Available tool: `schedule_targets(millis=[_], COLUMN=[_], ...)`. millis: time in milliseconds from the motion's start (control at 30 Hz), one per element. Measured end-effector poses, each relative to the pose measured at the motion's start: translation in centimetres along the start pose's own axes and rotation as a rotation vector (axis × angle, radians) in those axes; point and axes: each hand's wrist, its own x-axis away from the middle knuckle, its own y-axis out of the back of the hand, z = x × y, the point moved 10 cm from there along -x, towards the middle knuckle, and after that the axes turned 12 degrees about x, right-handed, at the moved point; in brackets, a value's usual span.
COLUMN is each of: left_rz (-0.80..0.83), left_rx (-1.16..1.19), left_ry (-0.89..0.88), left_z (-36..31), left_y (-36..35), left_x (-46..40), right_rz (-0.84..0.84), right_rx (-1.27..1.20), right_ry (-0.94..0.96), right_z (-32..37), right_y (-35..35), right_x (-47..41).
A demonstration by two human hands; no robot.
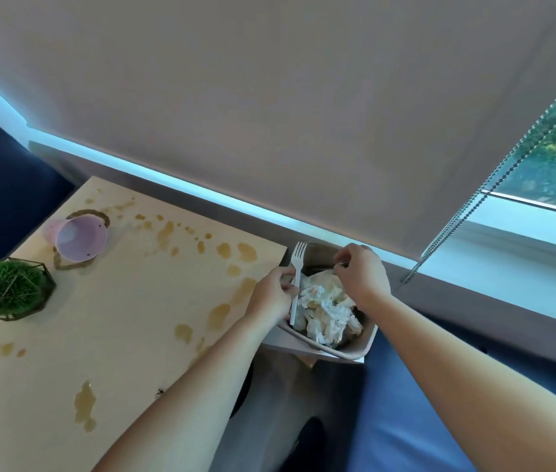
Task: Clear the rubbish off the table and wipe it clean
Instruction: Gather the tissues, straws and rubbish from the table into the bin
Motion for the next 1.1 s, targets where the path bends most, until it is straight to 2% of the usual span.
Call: schedule_targets(millis=[267, 467, 567, 667, 733, 800, 933, 967, 1100], left_rz=[0.007, 0.011, 0.001, 0.010, 0.025, 0.040, 0.045, 0.040, 0.030], left_rx=[0.102, 0.082, 0.097, 0.138, 0.160, 0.180, 0.202, 0.205, 0.247], left_ry=[0.002, -0.033, -0.053, -0.062, -0.054, -0.038, -0.006, 0.004, 0.058], left_z=[-0.1, -0.8, -1.0, -1.2, -1.3, -1.2, -0.9, -0.7, 0.5], left_y=[0.2, 0.4, 0.7, 0.6, 0.2, -0.3, -0.9, -1.0, -1.3], left_x=[-0.7, -0.5, -0.5, -0.1, 0.1, 0.4, 0.6, 0.7, 1.2], right_rz=[-0.021, 0.119, 0.169, 0.000, -0.078, -0.025, 0.344, 0.388, 0.347], right_rx=[-0.209, -0.015, -0.237, -0.485, -0.570, -0.620, -0.513, -0.504, -0.395], right_ry=[0.086, 0.019, -0.115, -0.297, -0.349, -0.330, -0.150, -0.136, -0.173], right_z=[1.3, -0.2, -1.0, -2.0, -1.8, -0.8, 2.4, 2.6, 1.0], right_y=[-1.2, -3.6, -4.4, -3.0, -2.5, -3.0, -5.2, -5.5, -6.1], right_x=[-0.8, -0.6, -0.1, 2.0, 3.7, 4.6, 6.2, 6.6, 7.0])
